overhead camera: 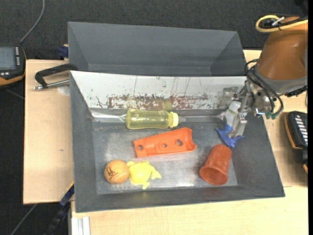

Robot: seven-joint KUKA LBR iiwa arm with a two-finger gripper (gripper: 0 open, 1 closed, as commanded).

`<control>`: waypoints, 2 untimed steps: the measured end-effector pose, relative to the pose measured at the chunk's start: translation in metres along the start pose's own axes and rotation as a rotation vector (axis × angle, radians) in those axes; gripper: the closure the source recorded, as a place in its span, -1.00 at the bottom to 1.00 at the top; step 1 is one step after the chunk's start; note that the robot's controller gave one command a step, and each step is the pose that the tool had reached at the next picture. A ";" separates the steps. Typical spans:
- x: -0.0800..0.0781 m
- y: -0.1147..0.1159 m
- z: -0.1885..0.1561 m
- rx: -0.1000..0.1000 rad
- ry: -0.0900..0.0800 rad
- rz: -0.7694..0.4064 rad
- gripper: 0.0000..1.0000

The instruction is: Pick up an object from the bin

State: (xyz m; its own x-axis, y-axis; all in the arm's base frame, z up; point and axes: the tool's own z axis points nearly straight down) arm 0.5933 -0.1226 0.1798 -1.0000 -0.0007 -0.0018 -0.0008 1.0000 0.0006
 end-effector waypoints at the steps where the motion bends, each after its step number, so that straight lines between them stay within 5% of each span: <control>1: 0.000 0.000 0.000 0.000 0.000 0.000 -1.00; 2: -0.005 0.011 0.048 0.001 -0.005 -0.079 -1.00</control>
Offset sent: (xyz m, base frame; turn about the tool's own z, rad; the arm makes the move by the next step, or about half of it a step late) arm 0.0074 0.0260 -0.1098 -0.1736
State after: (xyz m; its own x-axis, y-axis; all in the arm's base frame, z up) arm 0.5984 -0.1112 0.1314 -0.9968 -0.0795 -0.0070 -0.0795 0.9968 -0.0005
